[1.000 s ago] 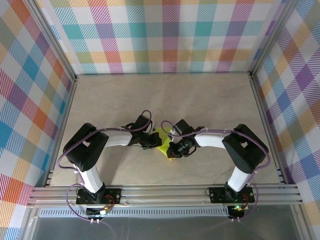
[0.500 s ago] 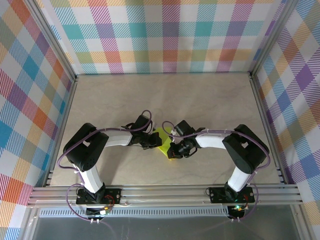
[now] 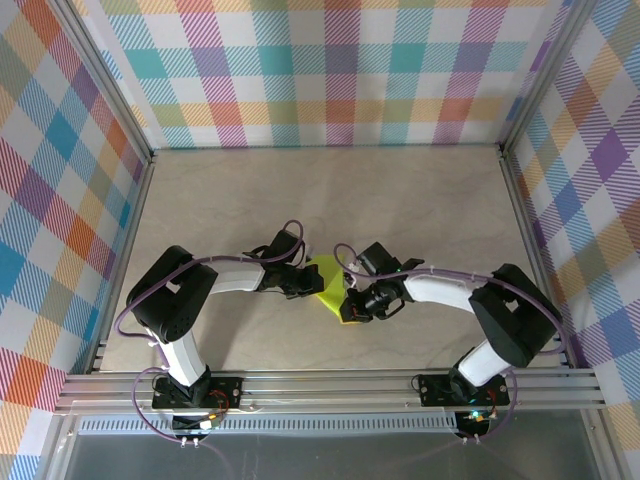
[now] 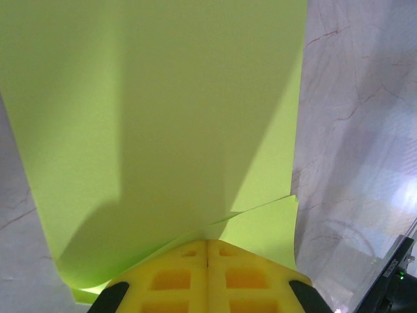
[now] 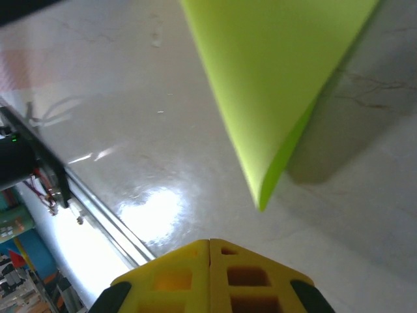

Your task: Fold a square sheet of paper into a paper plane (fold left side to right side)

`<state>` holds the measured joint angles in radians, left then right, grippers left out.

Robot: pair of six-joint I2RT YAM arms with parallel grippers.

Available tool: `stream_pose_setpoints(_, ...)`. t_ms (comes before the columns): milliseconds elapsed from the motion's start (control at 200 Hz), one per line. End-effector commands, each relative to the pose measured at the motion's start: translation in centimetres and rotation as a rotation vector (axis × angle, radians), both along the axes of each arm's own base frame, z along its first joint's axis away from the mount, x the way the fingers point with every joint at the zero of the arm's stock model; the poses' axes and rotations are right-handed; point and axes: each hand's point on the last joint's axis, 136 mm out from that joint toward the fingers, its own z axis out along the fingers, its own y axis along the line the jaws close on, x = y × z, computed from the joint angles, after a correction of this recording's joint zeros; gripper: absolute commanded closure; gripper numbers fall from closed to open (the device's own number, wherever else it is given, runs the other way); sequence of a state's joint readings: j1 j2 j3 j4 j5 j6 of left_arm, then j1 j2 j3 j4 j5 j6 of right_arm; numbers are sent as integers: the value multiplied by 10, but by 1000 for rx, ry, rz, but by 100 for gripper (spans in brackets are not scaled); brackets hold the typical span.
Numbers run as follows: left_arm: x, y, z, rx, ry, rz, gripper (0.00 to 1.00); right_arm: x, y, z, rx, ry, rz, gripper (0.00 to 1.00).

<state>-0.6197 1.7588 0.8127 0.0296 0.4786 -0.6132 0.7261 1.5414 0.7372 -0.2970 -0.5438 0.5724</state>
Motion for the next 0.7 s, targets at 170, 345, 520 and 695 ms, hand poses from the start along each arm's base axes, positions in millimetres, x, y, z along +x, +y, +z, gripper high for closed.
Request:
stream_pose_setpoints(170,-17,22,-34,144,73,15,100,32,20,5,18,-39,-24,100)
stream_pose_setpoints(345,-16,20,-33,140,70,12,100,40,18,-17,-42,-32,-39,100)
stream_pose_setpoints(520,-14,16,-27,115,61,12,100,30,4,-39,-122,6,-35,100)
stream_pose_setpoints(695,-7,8,-11,66,28,15,100,15,-16,-62,-217,49,-32,100)
